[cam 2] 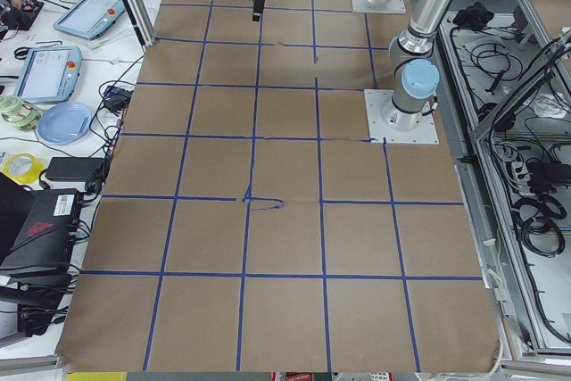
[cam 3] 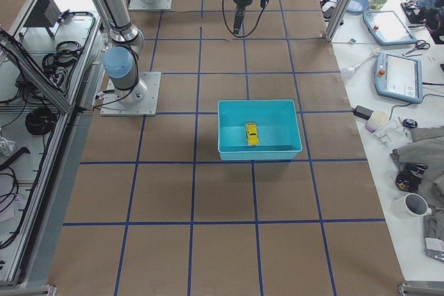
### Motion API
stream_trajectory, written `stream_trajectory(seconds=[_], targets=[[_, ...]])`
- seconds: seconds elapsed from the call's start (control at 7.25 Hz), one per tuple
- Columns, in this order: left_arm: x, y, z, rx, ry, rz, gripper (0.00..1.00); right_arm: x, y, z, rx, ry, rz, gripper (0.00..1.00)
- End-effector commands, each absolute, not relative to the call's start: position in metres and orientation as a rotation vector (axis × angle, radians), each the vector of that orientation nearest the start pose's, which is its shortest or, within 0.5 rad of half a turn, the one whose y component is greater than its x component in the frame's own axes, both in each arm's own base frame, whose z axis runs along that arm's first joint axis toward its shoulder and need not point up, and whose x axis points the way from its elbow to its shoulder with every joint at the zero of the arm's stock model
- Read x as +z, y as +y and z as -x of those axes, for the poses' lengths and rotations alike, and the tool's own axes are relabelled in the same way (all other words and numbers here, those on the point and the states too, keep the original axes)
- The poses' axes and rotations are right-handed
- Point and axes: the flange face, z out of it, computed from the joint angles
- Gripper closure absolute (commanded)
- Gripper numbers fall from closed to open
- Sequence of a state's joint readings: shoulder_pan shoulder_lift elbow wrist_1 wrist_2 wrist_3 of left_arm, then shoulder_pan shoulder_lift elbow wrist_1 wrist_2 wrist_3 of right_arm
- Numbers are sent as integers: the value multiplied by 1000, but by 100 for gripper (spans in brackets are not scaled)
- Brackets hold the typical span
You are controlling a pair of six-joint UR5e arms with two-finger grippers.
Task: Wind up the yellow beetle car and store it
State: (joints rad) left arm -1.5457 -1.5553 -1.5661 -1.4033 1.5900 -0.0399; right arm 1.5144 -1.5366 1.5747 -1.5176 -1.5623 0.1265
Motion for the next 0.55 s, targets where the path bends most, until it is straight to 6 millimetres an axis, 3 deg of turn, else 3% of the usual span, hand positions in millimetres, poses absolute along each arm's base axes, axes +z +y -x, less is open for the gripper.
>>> stream_trajectory(seconds=[0.0, 0.41], targets=[[515, -506, 117, -292, 3103, 106, 0, 460, -501, -109, 157, 3131, -274, 0], [515, -506, 118, -292, 3104, 103, 0, 481, -494, -109, 63, 3129, -296, 0]])
